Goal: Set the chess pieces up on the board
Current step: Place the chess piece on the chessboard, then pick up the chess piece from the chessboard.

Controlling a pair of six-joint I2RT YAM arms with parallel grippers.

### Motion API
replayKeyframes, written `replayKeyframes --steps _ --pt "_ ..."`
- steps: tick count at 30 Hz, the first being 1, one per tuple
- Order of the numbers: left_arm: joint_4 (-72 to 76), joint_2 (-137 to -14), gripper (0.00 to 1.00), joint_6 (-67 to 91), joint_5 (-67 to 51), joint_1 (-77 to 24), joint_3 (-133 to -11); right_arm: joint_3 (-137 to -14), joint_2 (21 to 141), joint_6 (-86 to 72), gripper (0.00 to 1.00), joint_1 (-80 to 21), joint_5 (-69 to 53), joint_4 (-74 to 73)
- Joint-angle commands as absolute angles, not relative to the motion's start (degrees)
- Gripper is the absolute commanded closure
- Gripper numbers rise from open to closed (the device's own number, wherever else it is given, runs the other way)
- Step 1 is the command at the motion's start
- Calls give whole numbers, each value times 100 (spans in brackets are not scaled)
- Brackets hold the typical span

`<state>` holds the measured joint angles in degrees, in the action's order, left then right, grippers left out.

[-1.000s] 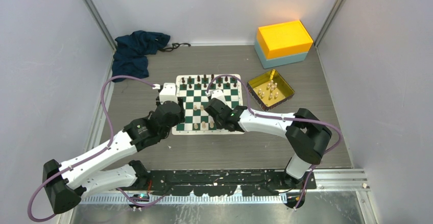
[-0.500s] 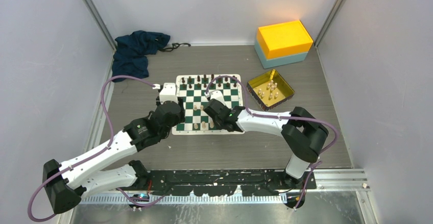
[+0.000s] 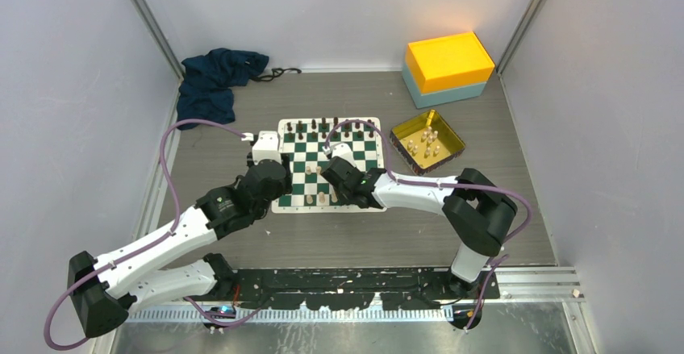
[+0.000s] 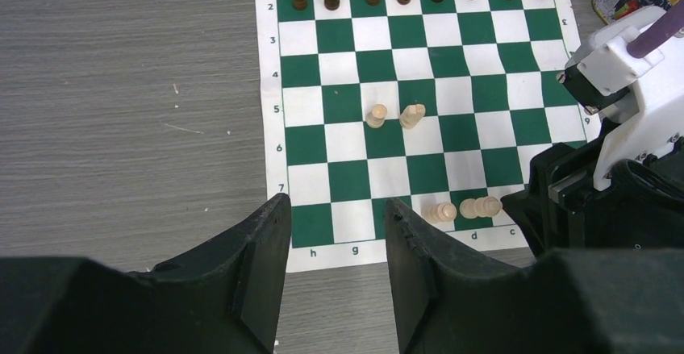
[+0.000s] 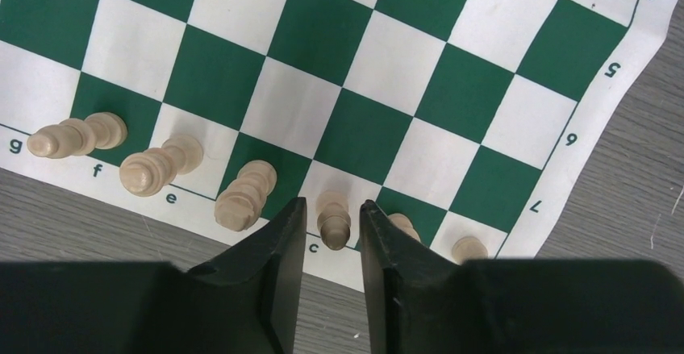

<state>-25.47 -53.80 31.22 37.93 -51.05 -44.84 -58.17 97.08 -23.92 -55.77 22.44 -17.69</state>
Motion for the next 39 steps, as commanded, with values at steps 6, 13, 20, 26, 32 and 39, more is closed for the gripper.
replayKeyframes --steps 6,13,20,26,32,39 --pt "-2269 -5370 53 3167 3902 -5133 -4491 -6109 9589 -2348 55 -5599 2381 -1724" --pt "-2295 -5399 50 3150 3927 -5133 -4543 -6321 9440 -2214 52 -5594 2507 -1874" --pt "-2277 -5686 26 3182 3913 -5133 -4631 -6545 9206 -2069 49 -5464 2592 -1960" --pt "-2165 -6161 17 3216 3788 -5007 -4767 -6479 8823 -2041 44 -5086 2660 -1871" --pt "-1772 -6761 16 3335 3191 -4562 -4746 -6251 8441 -2063 43 -4653 2549 -1722" --pt "-1365 -7644 20 3429 2487 -4078 -4953 -6037 8318 -2056 43 -4452 2414 -1599"
